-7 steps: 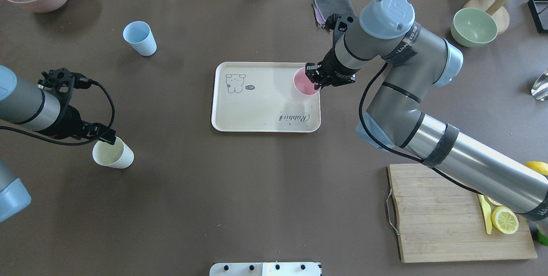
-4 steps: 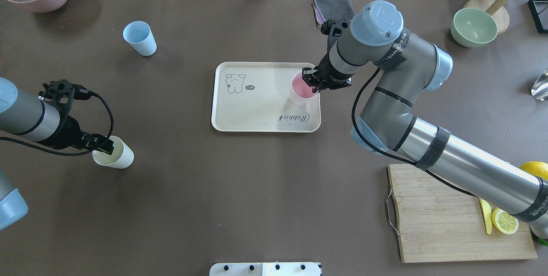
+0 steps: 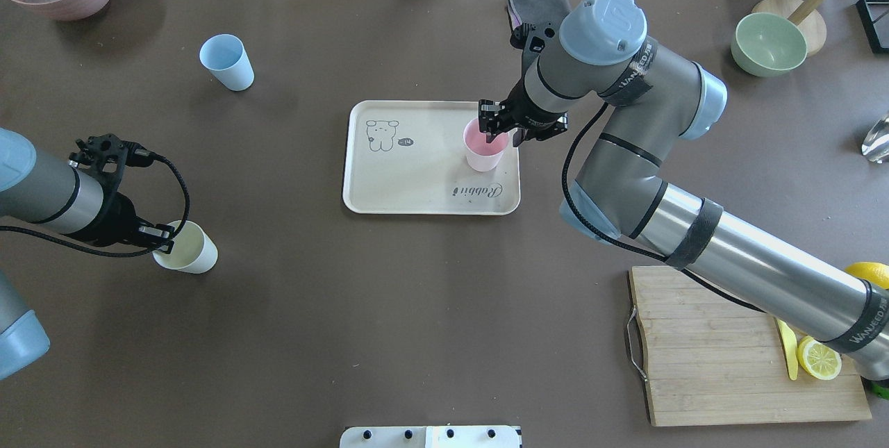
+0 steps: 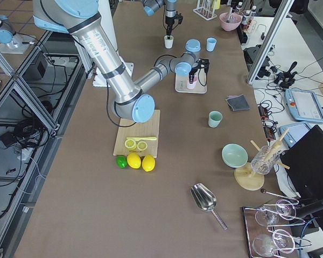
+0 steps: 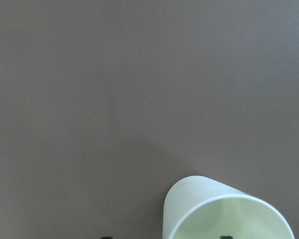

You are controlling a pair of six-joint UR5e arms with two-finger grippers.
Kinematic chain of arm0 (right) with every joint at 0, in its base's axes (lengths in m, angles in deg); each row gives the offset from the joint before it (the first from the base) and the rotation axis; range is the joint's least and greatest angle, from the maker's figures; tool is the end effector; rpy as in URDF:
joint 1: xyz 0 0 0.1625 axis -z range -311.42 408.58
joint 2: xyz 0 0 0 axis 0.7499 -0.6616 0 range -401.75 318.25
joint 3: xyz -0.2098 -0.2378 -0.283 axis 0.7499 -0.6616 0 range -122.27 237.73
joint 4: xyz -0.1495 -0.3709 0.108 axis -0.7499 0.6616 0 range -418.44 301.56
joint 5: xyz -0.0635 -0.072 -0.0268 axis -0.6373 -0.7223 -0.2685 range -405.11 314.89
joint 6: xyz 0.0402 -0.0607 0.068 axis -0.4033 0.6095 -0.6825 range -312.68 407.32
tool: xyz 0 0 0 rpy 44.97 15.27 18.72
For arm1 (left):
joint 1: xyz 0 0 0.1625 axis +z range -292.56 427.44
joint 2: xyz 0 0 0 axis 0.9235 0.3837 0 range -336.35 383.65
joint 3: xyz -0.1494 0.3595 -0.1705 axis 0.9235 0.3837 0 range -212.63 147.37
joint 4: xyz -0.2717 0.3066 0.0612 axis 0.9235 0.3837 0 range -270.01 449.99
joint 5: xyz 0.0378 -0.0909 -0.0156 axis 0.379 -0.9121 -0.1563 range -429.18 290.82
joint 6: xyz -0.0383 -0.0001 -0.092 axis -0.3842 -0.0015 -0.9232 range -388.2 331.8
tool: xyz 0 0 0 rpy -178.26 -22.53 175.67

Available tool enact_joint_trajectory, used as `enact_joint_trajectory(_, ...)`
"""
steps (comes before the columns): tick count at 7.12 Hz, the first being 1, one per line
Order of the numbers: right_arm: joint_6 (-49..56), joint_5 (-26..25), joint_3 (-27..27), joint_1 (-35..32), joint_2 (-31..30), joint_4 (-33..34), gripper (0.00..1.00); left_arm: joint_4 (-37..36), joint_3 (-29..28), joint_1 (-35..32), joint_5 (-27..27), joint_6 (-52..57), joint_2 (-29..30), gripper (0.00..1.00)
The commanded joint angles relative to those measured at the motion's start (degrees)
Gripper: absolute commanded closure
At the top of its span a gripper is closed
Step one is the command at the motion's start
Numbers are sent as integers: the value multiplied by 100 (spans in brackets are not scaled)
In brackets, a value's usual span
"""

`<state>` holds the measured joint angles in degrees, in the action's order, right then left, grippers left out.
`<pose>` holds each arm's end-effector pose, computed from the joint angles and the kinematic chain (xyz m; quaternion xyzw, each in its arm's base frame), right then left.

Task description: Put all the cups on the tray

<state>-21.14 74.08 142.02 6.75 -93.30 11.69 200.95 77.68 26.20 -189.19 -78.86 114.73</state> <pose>-0.4828 -0.5458 0.2569 0.0330 -0.4836 0.0429 0.8736 0.3247 -0.3956 0.4411 0.0414 0.4223 0.0786 0.9021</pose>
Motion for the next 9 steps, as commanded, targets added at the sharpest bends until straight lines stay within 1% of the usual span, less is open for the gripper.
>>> enact_joint_trajectory(1, 96, 784, 43, -550, -82, 35, 0, -110, -218, -7, -49, -432, 843, 100)
enact_joint_trajectory(2, 575, 1085, 61, -972, -301, 36, 0, -372, -629, -77, -49, -479, 1607, 100)
enact_joint_trajectory(3, 1433, 1297, 35, -1446, -581, 88, 0, -940, -973, -321, -58, -566, 2345, 100)
enact_joint_trajectory(4, 2103, 1482, -18, -1808, -845, 97, 0, -1180, -1368, -445, -66, -619, 2962, 100)
enact_joint_trajectory(5, 2344, 1536, -132, -2029, -1004, 89, 0, -1096, -1946, -429, -49, -820, 3394, 100)
enact_joint_trajectory(6, 2721, 1519, -368, -2135, -1041, 88, 0, -1095, -2378, -412, -49, -839, 3808, 100)
enact_joint_trajectory(7, 2890, 1466, -709, -2136, -1032, 71, 0, -999, -2739, -368, -23, -874, 4081, 100)
enact_joint_trajectory(8, 3022, 1457, -948, -2145, -1032, 45, 0, -902, -3030, -315, -5, -953, 4302, 100)
enact_joint_trajectory(9, 3023, 1205, -1202, -2137, -989, 27, 0, -728, -3137, -262, -5, -980, 4321, 100)
